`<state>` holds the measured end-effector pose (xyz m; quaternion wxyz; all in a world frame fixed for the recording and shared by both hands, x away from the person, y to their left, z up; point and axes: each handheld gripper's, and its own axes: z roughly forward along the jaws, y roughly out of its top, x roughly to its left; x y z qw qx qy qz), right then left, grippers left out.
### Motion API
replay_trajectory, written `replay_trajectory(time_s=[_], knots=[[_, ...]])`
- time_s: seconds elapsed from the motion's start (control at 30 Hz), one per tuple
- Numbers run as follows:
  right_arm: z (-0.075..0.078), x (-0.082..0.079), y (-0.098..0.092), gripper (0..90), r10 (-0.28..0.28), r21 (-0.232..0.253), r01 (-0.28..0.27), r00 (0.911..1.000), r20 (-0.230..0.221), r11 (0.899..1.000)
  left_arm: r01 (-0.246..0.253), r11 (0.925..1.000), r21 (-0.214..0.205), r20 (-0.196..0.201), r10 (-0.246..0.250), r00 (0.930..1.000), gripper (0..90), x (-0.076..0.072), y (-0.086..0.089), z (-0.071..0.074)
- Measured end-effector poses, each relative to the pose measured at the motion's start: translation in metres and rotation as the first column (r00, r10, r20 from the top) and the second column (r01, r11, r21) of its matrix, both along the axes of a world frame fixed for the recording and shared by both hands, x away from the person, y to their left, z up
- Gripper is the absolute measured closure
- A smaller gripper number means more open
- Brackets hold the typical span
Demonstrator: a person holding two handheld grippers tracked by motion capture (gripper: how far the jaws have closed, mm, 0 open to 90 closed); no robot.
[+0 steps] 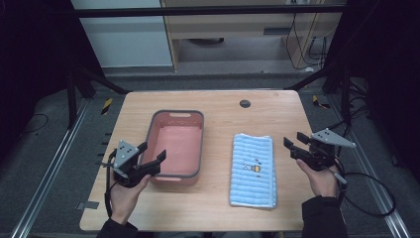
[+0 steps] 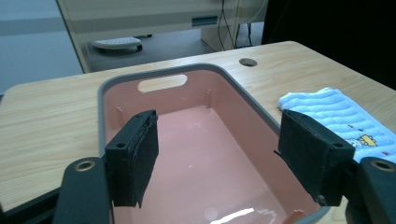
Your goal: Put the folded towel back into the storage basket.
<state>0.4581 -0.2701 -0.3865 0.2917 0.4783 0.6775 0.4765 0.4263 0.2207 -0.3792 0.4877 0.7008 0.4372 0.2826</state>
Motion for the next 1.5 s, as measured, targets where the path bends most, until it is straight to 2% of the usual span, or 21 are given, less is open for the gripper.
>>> replay_trajectory(time_s=[0.57, 0.87, 1.13, 1.5], knots=[[0.004, 0.008, 0.007, 49.6, 0.011, -0.007, -0.011, 0.9999, 0.002, 1.000, 0.070, 0.9976, 0.000, -0.004, -0.070, 0.9976, 30.3, 0.002, -0.038, -0.004], [0.005, 0.016, 0.011, 51.3, 0.011, -0.011, -0.011, 0.9999, 0.004, 1.000, 0.108, 0.9941, 0.008, -0.010, -0.108, 0.9941, 31.2, 0.004, -0.059, -0.006], [0.007, 0.026, 0.015, 51.8, 0.015, -0.018, -0.015, 0.9999, -0.001, 1.000, 0.152, 0.9884, 0.014, -0.012, -0.151, 0.9884, 32.3, 0.004, -0.084, -0.008], [0.008, 0.036, 0.013, 51.3, 0.007, -0.019, -0.007, 1.0000, -0.001, 1.000, 0.203, 0.9790, 0.019, -0.024, -0.202, 0.9790, 33.5, 0.003, -0.115, -0.017]])
